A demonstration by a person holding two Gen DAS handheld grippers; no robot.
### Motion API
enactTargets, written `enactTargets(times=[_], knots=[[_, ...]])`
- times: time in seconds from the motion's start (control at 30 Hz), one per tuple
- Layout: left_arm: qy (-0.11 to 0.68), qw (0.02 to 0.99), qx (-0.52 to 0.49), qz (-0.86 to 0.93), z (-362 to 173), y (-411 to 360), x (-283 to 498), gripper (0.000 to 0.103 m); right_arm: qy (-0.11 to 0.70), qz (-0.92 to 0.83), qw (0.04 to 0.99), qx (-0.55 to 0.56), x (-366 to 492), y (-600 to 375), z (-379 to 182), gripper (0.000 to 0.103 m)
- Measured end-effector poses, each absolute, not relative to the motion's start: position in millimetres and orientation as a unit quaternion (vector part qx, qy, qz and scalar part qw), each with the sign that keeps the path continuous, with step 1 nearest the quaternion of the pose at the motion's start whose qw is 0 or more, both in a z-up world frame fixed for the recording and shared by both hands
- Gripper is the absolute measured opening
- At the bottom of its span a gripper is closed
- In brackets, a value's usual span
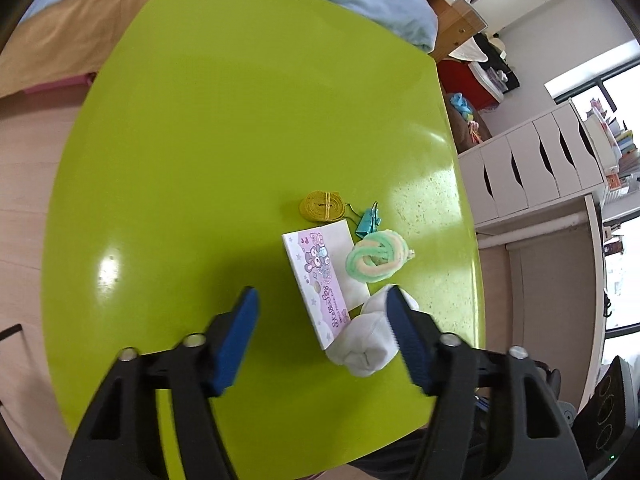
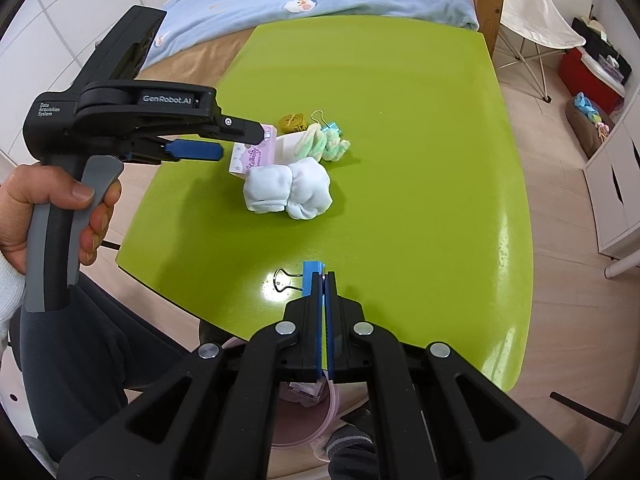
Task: Collect trash
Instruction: 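Hold the blue clip in the right gripper while the left gripper grasps the pink card, then carry the clip and card over the wastebasket and open both grippers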
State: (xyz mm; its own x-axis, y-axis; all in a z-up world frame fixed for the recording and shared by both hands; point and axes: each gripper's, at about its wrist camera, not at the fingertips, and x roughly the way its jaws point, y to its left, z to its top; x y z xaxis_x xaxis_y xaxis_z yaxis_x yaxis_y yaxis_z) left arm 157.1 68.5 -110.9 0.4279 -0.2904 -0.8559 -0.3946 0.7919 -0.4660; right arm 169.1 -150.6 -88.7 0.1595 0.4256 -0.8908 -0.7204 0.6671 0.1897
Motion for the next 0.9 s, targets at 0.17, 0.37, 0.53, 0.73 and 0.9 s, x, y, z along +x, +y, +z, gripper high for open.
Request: enactTargets(times=[0.17,0.37,0.53,0.73,0.9], knots=[[0.537,0.780,-0.320,0.025,-117.2,65.5,159.1,0.037,0.527,0.382,0.747,-0.138,171.7,-149.6,-92.4,0.001],[0.533,0.789,-0.305,0.023,-113.2,65.4,158.6,0.009,0.527,0.383,0.746,-0.137,172.0,-148.1,-93.3,0.001],[0.520,0.806,-0.281,0.023,-98.2,63.3,155.7,0.006,0.525,0.385,0.747,-0.136,170.6,-146.5,-91.9,0.001],[0.506,0.829,-0.236,0.032,-74.4,57.1,147.1,0.005,0.518,0.391,0.749,-0.135,167.1,-146.5,-84.5,0.001],[0.495,0.849,-0.181,0.041,-52.7,48.8,131.4,0.005,0.510,0.395,0.752,-0.134,161.9,-149.8,-75.1,0.001]])
